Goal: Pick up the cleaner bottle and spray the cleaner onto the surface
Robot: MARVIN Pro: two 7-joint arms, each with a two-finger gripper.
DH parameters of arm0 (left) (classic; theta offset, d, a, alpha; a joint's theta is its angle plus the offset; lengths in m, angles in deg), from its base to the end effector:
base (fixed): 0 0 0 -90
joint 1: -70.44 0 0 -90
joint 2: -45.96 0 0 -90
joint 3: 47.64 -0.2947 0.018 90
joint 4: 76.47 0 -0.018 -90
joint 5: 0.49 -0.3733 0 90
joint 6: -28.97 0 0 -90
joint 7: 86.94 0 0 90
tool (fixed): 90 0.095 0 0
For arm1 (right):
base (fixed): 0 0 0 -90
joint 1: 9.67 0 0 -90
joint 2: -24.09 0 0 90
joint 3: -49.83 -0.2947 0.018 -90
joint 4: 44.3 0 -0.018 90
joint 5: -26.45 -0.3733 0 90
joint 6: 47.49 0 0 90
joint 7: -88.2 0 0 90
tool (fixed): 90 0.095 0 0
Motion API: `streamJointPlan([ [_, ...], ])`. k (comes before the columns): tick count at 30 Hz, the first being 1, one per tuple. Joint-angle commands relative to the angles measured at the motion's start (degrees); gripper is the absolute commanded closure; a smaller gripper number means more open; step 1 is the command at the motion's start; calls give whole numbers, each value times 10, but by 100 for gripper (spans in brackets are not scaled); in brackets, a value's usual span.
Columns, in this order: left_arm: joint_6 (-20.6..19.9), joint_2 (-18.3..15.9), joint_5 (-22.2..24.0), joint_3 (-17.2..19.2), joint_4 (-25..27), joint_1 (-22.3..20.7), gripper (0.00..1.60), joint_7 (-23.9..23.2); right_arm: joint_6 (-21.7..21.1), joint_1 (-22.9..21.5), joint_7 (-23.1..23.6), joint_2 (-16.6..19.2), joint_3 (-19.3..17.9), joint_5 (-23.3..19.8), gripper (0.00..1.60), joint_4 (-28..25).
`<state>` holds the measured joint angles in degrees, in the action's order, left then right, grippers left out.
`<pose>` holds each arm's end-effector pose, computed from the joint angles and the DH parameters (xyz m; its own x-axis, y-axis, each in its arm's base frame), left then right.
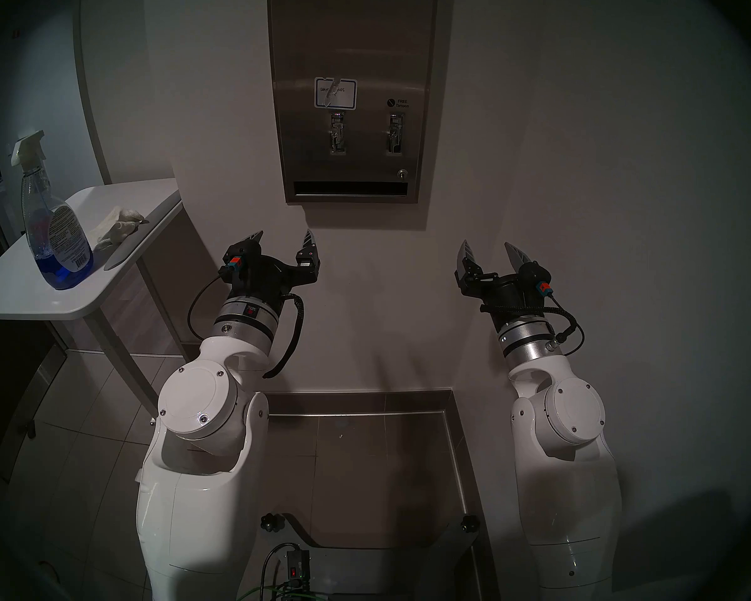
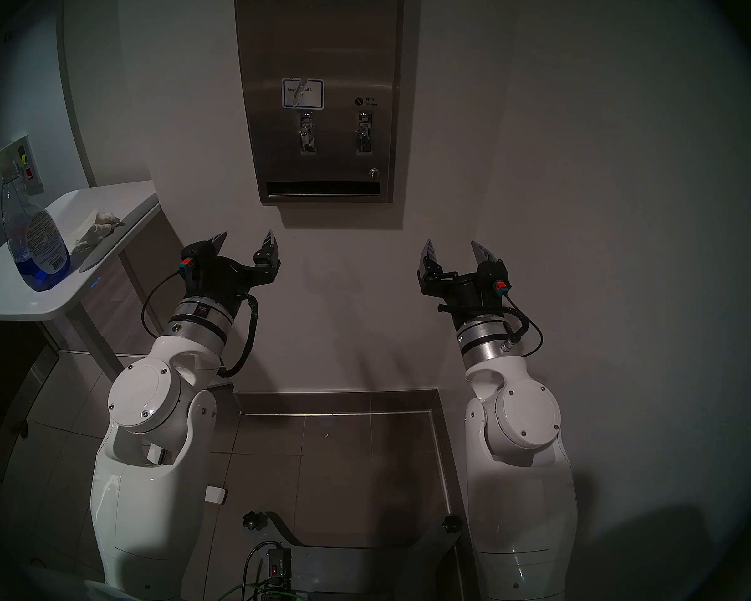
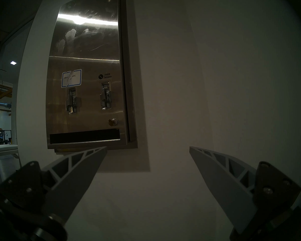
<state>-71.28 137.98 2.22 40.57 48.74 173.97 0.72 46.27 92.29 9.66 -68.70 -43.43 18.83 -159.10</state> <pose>0.3949 -0.0197 -0.1498 -0.1968 0.0916 0.9762 -0.0795 -0.9938 0.0772 0.4134 -0.0022 -0.1979 -0.2916 -0.1474 0.9451 0.1549 -0.9823 -0.1054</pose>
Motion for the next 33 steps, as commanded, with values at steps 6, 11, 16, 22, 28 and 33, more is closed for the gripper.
streamJointPlan([
  [6, 17, -8, -8, 28, 9, -54, 0, 4, 4, -9, 0, 1, 0, -1, 0, -18],
  [11, 18, -11, -7, 44, 9, -73, 0, 6, 4, -9, 0, 1, 0, -1, 0, -18],
  [16, 21, -17, -11, 55, 5, -94, 0, 10, 4, -9, 0, 1, 0, -1, 0, -18],
  [22, 24, -23, -16, 67, -7, -122, 0, 20, 4, -10, 0, 1, 0, -1, 0, -18],
  [28, 27, -26, -14, 82, -26, -156, 0, 29, 4, -10, 0, 1, 0, -1, 0, -18],
  [33, 32, -35, -17, 98, -27, -170, 0, 38, 4, -10, 0, 1, 0, -1, 0, -18],
])
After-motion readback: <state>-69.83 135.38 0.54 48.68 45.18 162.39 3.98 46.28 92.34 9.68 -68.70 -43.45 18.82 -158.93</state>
